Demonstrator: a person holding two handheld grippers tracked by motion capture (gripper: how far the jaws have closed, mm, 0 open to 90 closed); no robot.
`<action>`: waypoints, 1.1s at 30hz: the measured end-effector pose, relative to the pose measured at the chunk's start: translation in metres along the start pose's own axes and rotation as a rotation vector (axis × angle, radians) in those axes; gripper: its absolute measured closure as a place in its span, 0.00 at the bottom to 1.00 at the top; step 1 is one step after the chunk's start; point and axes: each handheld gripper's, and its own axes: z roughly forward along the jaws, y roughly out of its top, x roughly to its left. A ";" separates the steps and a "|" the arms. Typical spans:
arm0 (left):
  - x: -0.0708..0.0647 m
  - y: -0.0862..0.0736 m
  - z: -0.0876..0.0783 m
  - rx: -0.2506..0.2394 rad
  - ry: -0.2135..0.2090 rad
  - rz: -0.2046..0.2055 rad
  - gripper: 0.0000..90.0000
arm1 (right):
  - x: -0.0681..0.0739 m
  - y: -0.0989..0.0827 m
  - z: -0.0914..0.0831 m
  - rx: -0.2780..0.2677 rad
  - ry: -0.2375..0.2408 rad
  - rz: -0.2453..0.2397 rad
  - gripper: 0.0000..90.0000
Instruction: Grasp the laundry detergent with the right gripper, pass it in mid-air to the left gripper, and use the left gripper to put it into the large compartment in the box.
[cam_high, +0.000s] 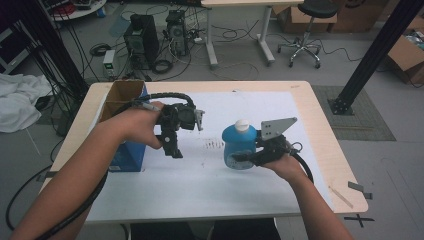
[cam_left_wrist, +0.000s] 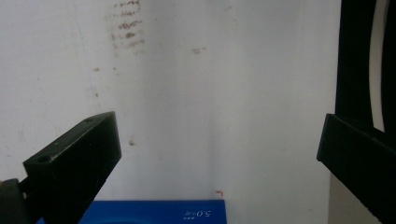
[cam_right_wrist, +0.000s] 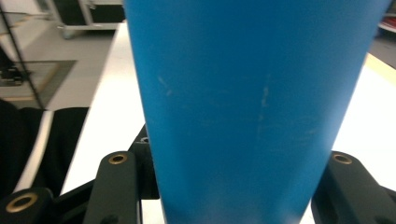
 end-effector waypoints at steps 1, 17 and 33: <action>-0.001 0.002 -0.001 0.003 0.000 0.003 0.00 | 0.001 0.000 0.002 -0.004 0.014 -0.011 0.51; -0.010 0.022 -0.007 0.034 -0.006 0.017 0.00 | 0.011 0.000 0.033 -0.110 0.108 -0.050 0.51; -0.023 0.030 -0.003 0.035 -0.023 0.022 0.00 | 0.014 0.006 0.082 -0.095 0.131 -0.060 0.51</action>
